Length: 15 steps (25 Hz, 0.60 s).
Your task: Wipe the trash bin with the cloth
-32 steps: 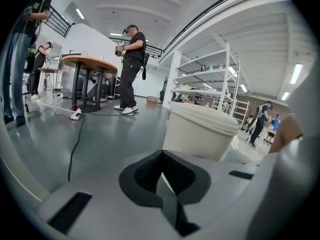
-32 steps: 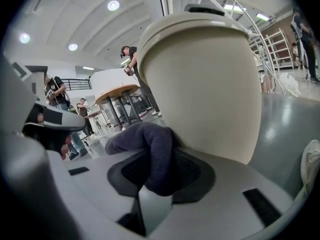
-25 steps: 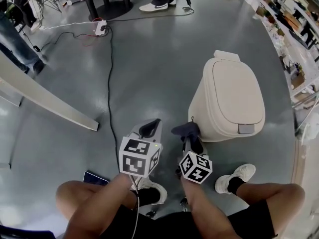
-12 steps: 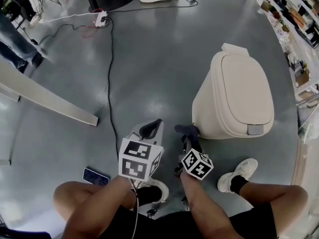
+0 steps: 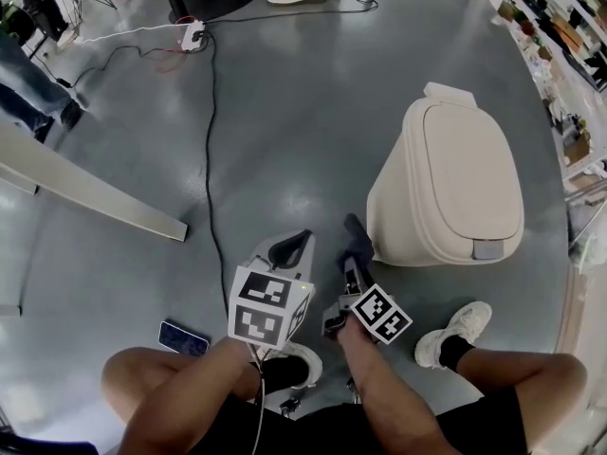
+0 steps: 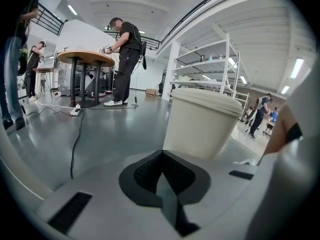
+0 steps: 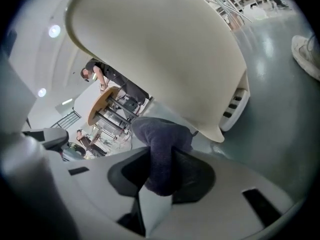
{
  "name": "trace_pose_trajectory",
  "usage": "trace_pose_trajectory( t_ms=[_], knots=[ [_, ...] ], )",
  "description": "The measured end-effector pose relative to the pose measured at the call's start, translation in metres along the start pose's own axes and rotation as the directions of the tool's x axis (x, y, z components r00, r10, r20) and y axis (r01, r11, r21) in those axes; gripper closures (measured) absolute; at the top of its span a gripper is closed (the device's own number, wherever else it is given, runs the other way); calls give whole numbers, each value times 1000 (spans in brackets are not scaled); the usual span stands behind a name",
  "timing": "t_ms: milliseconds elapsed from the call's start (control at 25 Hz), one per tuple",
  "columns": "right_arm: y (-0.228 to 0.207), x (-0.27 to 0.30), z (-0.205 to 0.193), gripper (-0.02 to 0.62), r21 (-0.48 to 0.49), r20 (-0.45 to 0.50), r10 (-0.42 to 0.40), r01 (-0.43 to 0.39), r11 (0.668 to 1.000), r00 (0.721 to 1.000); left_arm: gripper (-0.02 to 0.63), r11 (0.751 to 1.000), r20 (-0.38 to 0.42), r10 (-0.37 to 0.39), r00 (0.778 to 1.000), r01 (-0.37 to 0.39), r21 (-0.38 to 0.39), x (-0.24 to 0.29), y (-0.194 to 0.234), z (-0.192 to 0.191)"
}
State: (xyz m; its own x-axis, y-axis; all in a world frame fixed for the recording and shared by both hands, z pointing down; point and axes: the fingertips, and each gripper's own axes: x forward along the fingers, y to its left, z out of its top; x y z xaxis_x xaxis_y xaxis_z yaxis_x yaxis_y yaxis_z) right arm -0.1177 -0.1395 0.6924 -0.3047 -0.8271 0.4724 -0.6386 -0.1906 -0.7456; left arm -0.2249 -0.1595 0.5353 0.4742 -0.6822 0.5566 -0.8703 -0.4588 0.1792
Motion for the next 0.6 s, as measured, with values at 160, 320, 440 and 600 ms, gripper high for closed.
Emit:
trace_pose_trajectory(
  t_ms=[160, 320, 440, 600],
  knots=[
    [24, -7, 25, 491, -1, 86, 54, -54, 999, 995, 606, 1000, 0, 1, 1000, -1, -4, 0, -1, 0],
    [58, -24, 62, 491, -3, 209, 88, -90, 996, 974, 606, 1000, 3, -1, 1000, 1, 1, -1, -2, 2],
    [88, -37, 84, 491, 1, 277, 129, -134, 991, 952, 606, 1000, 11, 4, 1000, -4, -4, -3, -1, 4],
    [122, -51, 109, 491, -14, 346, 176, -182, 983, 922, 606, 1000, 32, 12, 999, -12, -17, -5, 1, 11]
  ],
)
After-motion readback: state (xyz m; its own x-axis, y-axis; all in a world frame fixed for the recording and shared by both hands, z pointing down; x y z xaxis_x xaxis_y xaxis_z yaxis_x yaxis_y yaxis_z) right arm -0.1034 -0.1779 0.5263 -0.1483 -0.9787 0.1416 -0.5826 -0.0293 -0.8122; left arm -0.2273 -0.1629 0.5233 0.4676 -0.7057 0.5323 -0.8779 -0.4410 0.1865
